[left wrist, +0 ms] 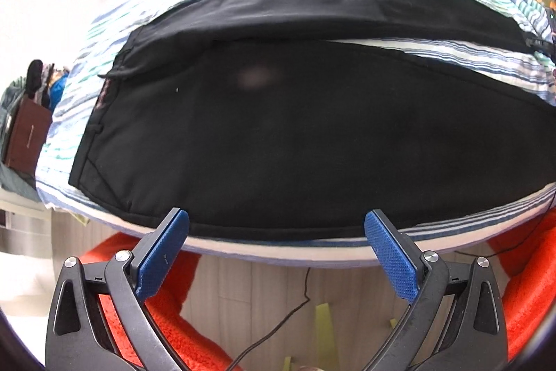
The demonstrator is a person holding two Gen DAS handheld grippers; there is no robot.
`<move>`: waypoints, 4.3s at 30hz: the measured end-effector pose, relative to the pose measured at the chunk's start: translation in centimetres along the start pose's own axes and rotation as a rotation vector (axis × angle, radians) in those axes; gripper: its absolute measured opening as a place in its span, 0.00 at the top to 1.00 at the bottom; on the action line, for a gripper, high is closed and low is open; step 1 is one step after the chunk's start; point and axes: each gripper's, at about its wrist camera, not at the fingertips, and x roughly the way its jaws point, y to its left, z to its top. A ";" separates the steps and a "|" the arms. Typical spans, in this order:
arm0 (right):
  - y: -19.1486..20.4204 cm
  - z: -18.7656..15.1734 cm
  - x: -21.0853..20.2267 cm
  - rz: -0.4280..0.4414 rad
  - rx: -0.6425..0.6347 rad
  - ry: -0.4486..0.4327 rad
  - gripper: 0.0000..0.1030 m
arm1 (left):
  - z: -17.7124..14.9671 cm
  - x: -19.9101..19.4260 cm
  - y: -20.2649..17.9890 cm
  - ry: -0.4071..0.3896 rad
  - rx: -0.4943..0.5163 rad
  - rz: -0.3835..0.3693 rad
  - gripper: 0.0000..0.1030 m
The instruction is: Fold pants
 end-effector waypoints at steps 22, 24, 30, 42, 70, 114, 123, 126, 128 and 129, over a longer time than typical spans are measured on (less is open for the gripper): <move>2.6 2.2 -4.5 0.015 -0.035 -0.082 0.53 | 18.8 16.2 10.8 -0.143 -0.279 0.200 0.00; 5.7 3.1 -4.7 0.249 -0.046 -0.070 0.46 | 18.8 17.0 11.1 -0.162 -0.289 0.189 0.00; 11.7 1.7 3.3 0.331 -0.140 0.222 0.44 | 17.5 13.1 10.7 -0.161 -0.235 0.149 0.01; 16.8 -13.9 -12.9 0.722 -0.270 0.208 0.43 | 4.1 8.5 -3.5 -0.167 0.145 -0.139 0.00; 5.2 -21.8 -12.5 0.257 -0.036 0.002 0.16 | 7.4 10.1 16.8 -0.157 -0.281 0.012 0.01; 6.3 -21.8 -12.5 0.272 -0.062 0.014 0.00 | 24.3 10.7 8.5 -0.290 -0.047 0.100 0.01; 5.6 -19.8 -14.9 0.307 -0.032 -0.031 0.01 | 23.9 8.9 3.4 -0.317 0.029 0.050 0.01; 6.4 -15.3 -15.3 0.389 -0.016 -0.055 0.01 | 26.1 6.1 -0.6 -0.377 0.092 -0.024 0.01; 7.9 -11.1 -14.5 0.445 -0.044 -0.073 0.01 | 28.4 6.7 -3.4 -0.363 0.109 -0.088 0.01; 8.8 -9.1 -13.7 0.469 -0.060 -0.067 0.01 | 29.5 7.8 -4.7 -0.337 0.107 -0.115 0.01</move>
